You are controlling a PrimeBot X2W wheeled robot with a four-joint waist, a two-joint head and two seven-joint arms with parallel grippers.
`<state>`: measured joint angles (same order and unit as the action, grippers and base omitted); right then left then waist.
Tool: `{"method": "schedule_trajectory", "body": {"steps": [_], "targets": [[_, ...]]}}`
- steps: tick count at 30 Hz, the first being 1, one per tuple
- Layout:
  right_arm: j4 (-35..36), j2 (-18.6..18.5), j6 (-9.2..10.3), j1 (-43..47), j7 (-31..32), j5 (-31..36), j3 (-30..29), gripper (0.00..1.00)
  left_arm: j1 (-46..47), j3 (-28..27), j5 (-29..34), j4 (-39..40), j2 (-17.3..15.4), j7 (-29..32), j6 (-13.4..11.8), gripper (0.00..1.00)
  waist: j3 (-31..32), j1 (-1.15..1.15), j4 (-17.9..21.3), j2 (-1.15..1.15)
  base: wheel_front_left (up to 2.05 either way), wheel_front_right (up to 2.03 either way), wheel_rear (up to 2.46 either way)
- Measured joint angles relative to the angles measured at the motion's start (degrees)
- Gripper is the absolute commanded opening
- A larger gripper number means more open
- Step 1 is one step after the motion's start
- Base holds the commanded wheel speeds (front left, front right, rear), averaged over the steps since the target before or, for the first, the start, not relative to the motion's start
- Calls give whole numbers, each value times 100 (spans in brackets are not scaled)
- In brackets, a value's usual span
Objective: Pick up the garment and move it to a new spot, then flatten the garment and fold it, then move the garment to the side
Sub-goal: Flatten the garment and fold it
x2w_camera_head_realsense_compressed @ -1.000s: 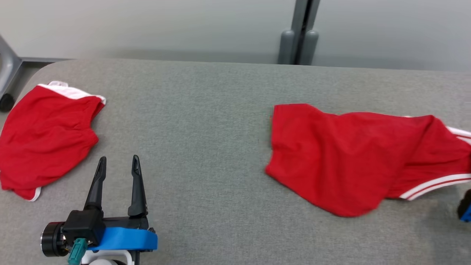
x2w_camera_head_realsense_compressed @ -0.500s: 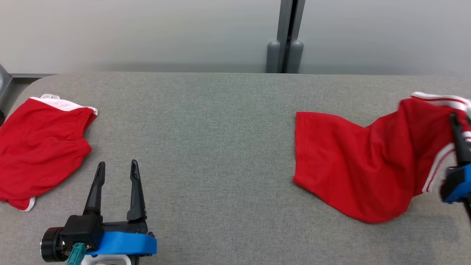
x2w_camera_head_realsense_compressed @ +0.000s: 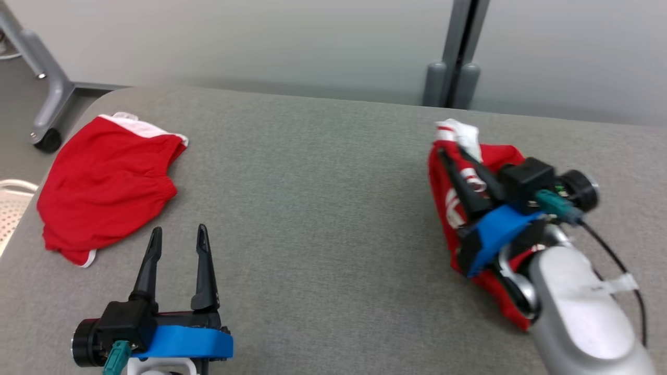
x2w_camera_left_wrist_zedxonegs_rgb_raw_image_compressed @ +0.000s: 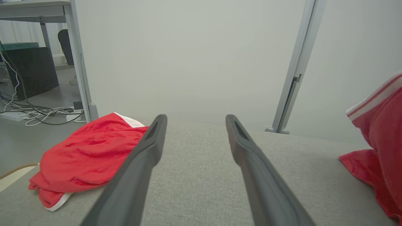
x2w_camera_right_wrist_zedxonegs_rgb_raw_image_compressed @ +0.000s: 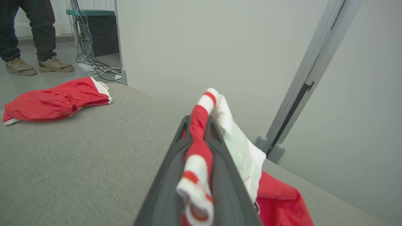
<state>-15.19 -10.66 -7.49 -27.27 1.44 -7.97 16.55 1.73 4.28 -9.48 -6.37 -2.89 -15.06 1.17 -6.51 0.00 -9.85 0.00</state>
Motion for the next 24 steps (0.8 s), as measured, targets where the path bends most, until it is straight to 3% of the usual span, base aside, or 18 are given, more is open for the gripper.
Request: {"method": "schedule_trajectory", "body": {"steps": [7, 16, 17, 18, 24], "targets": [[-1079, 695, 0, -712, -196, -20, 724, 0, 37, 180, -134, -31, 0, -1, -65, 100, -129, 0, -362, 0, 0, 0, 0], [-2023, 780, 0, -1387, -647, -1154, 1767, 0, 152, 349, -232, -90, -1, -1, -108, 100, -248, 0, -550, 0, 0, 0, 0], [-2096, 777, 0, -1426, -697, -1224, 1875, 18, 192, 368, -232, -98, -1, 0, -108, 100, -257, 1, -554, -1, 0, 0, 0], [-2164, 772, 1, -1454, -730, -1295, 2007, 100, 225, 380, -233, -107, -1, -1, -114, 100, -259, 1, -554, -1, 0, 0, 0], [-2652, 787, 0, -1431, -998, -1326, 2376, 100, 253, 336, -220, -121, 0, -1, -116, 100, -237, 0, -401, -1, 0, 0, 0]]}}
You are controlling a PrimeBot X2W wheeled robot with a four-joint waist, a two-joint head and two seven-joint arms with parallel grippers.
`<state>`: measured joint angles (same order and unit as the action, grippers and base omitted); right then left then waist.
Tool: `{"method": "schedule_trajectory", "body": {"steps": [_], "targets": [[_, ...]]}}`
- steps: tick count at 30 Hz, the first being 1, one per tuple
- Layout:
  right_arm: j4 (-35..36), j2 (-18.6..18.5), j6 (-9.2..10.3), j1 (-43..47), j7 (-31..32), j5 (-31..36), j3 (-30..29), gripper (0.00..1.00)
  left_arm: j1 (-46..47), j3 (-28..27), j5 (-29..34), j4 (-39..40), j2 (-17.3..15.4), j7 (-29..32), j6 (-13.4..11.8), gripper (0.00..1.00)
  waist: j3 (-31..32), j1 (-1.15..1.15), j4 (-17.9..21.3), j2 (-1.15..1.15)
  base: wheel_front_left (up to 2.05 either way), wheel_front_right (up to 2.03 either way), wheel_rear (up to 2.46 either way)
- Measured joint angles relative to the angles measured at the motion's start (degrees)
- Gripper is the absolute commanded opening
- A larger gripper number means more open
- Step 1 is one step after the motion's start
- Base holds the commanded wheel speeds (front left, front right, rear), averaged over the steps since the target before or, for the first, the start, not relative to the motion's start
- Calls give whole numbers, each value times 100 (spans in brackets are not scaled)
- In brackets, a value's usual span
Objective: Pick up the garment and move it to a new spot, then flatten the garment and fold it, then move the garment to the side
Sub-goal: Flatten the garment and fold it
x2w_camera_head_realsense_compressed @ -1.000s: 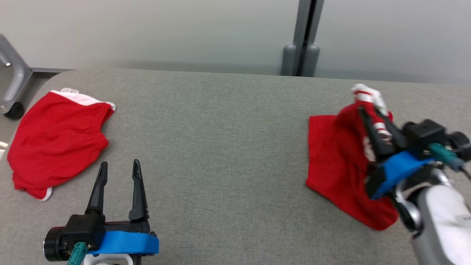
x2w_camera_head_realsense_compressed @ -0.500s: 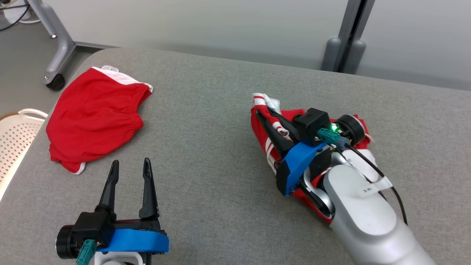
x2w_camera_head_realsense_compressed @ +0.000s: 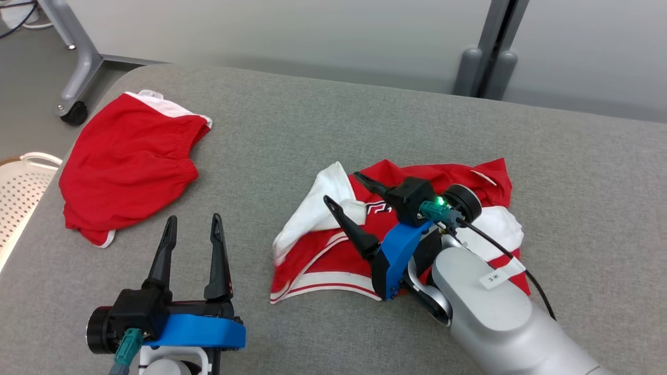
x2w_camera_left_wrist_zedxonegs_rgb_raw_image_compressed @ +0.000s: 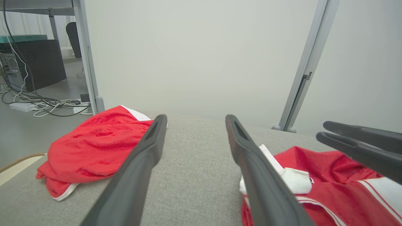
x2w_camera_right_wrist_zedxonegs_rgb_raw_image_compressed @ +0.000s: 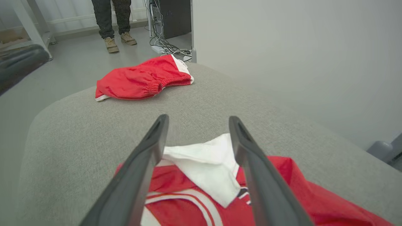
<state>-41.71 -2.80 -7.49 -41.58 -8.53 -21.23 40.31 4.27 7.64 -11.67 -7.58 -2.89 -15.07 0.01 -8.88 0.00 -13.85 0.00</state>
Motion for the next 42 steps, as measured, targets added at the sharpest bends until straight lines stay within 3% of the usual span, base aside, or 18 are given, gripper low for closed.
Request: {"method": "schedule_trajectory", "body": {"steps": [5, 11, 16, 22, 32, 42], "targets": [[-370, 3, 0, 268, -311, 249, -105, 100, -88, -107, 21, -13, -1, 0, 4, 100, 89, 0, 236, 0, 0, 0, 0], [-346, -314, 0, 641, -608, 586, -964, 100, -254, -294, 136, 5, -2, 1, 55, 100, 227, 0, 570, 0, 0, 0, 0], [445, -665, 0, 1154, -644, 846, -1824, 100, -413, -491, 225, 45, -1, 1, 108, 100, 329, -1, 857, 0, 0, 0, 0], [1727, -778, 0, 2188, -649, 1201, -2800, 100, -533, -569, 289, 76, 0, 0, 154, 100, 441, -1, 1113, 0, 0, 0, 0], [3192, -312, 0, 3808, -650, 1594, -3952, 100, -589, -558, 361, 101, 0, 1, 165, 100, 515, -1, 1247, 0, 0, 0, 0], [3694, -27, 0, 4732, -567, 1659, -4391, 100, -616, -603, 420, 75, -1, 0, 203, 100, 554, -1, 1236, 0, 0, 0, 0]]}}
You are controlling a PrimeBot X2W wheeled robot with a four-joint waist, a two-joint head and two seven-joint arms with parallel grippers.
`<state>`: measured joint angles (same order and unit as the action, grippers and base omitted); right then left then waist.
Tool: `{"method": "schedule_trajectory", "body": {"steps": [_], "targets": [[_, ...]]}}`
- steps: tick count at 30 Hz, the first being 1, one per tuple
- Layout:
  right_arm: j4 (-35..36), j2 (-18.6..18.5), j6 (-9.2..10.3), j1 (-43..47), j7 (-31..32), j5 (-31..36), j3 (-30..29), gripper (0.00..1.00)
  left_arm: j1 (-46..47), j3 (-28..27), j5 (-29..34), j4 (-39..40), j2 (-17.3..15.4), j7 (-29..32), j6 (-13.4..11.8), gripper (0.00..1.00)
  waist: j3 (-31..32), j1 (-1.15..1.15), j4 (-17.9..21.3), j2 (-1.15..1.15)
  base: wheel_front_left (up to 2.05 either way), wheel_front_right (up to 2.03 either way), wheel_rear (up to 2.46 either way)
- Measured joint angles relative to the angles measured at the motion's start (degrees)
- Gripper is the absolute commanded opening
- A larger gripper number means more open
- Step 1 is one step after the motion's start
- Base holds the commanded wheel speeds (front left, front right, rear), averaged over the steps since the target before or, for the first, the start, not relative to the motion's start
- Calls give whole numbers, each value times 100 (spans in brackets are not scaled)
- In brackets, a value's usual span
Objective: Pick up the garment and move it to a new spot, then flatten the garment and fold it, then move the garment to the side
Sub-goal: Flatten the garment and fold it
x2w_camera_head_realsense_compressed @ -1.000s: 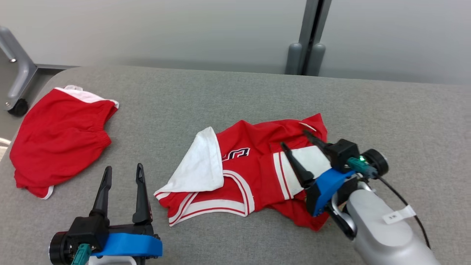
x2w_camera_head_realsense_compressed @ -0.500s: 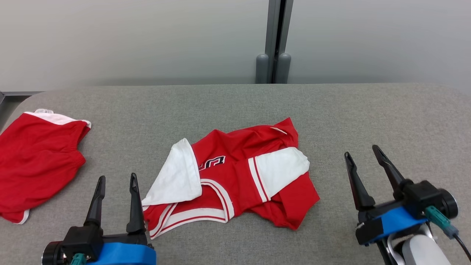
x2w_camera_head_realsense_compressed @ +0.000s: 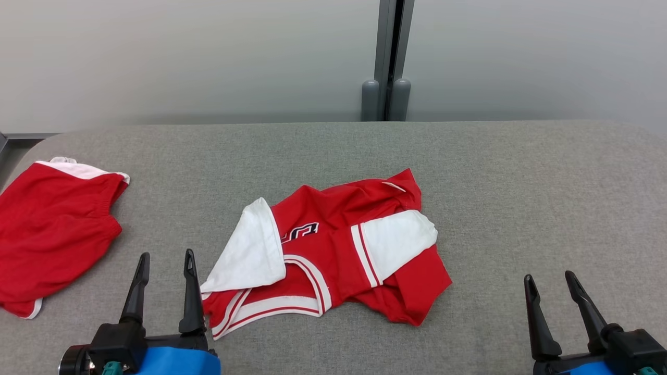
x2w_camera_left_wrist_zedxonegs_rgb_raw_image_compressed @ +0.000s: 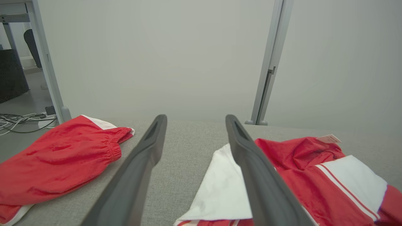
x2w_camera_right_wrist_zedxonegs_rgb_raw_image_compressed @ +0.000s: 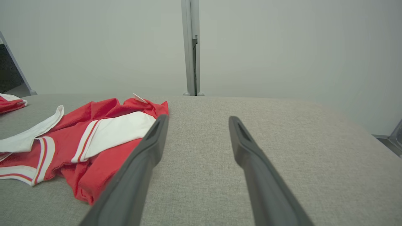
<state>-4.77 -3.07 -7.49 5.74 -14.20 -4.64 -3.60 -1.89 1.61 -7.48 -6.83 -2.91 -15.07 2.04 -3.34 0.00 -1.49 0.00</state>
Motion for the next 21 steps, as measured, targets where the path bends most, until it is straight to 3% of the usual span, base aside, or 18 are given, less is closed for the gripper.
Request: {"method": "schedule_trajectory", "body": {"steps": [11, 21], "targets": [[59, 16, 0, -40, 110, -56, 86, 100, -11, 156, -38, -134, 0, 0, 99, 100, -65, 0, 133, 0, 0, 0, 0], [7, 20, 0, -197, 154, -148, 357, 100, 246, 1083, -59, -814, 1, 1, 238, 100, -248, 0, 522, -1, 0, 0, 0]]}}
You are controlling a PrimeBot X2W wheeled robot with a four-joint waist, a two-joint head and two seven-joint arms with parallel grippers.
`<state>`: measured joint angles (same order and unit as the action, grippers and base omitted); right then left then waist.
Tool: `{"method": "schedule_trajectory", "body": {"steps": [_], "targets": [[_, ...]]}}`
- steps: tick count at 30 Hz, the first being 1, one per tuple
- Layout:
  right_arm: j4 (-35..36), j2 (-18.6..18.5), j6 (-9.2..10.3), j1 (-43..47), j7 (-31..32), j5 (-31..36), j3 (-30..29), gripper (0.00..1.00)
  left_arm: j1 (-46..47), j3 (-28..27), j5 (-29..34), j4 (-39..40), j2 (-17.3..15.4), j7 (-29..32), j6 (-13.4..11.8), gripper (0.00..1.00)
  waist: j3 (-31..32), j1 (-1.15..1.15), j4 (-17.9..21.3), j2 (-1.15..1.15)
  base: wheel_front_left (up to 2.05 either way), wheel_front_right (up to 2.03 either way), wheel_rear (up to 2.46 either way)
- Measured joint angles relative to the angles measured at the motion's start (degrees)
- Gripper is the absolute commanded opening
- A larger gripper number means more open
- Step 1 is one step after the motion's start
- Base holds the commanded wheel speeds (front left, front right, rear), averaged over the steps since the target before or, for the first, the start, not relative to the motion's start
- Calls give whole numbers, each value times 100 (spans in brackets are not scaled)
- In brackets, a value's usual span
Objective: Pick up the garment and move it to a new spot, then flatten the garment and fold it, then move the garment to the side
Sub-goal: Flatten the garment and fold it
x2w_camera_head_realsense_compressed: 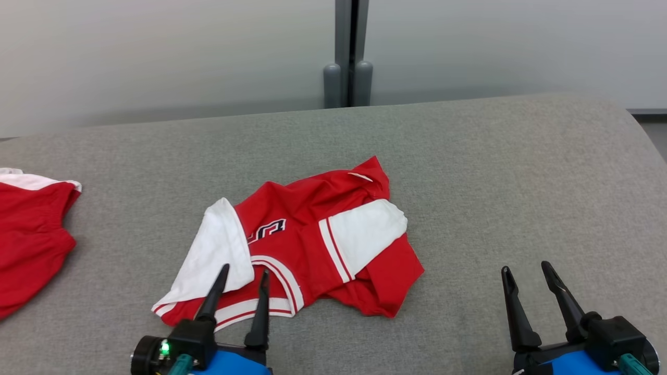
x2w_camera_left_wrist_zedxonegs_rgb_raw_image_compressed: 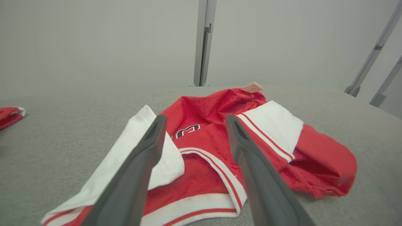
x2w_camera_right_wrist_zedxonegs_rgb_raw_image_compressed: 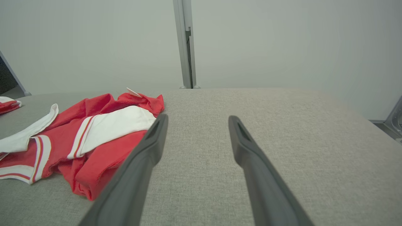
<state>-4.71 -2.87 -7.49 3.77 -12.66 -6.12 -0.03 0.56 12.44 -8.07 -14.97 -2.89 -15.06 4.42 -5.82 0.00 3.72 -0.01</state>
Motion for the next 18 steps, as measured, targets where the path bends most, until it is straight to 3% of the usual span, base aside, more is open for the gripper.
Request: {"method": "schedule_trajectory", "body": {"steps": [18], "targets": [[-93, 0, 0, -189, -52, -35, 23, 100, 510, 644, 49, -1742, 3, 0, 144, 100, -384, 0, 436, 0, 0, 0, 0]]}}
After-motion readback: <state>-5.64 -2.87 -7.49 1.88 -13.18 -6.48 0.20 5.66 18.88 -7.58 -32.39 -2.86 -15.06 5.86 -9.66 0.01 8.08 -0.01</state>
